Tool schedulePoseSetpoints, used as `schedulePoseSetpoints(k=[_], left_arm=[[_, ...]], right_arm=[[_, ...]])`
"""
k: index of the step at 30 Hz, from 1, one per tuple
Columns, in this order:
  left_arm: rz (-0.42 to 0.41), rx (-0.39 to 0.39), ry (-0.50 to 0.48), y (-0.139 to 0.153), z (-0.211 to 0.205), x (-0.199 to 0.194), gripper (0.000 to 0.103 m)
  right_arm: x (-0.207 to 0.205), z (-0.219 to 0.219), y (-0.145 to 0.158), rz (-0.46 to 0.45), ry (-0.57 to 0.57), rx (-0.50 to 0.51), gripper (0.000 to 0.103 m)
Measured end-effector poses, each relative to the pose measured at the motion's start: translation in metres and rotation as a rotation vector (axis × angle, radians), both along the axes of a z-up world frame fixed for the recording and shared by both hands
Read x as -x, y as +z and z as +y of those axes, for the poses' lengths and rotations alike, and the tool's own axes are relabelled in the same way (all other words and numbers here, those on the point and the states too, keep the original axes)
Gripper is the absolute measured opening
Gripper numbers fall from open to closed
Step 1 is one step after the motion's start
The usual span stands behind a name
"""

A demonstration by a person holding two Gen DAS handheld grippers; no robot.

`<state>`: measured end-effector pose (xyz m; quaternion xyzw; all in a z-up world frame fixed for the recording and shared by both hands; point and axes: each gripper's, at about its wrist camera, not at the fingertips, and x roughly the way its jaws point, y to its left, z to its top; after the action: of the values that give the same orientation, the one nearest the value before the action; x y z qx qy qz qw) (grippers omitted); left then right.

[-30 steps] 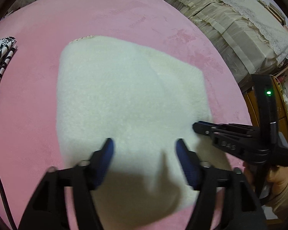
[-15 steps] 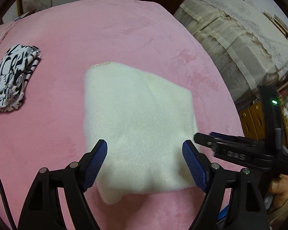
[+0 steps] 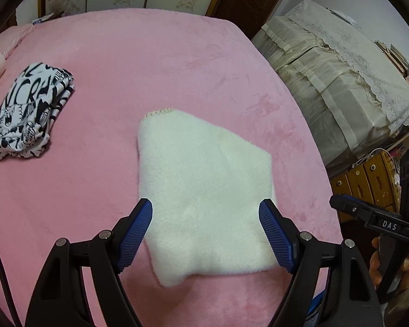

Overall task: Fold large clothes
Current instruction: 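Grasp the folded cardigan bundle with both grippers and lift it, then carry the bundle with both grippers over the black-and-white printed shirt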

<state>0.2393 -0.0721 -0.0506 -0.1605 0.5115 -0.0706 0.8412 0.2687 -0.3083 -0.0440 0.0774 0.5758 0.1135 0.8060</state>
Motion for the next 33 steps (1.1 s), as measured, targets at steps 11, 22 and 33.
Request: schedulePoseSetpoints(k=[11,22,33], left_arm=[[0.195,0.111,0.029,-0.105,0.034,-0.033,0.079],[0.253,0.164,-0.021,-0.181,0.027,-0.065,0.087],[0.311,0.318,-0.039,-0.231,0.035,-0.081,0.099]], right_arm=[[-0.02,-0.02,-0.087,0.108,0.023,-0.01,0.081],[-0.052,-0.026,-0.173,0.203,0.006,-0.214,0.081],[-0.084,-0.022,-0.231,0.268,0.068,-0.436,0.085]])
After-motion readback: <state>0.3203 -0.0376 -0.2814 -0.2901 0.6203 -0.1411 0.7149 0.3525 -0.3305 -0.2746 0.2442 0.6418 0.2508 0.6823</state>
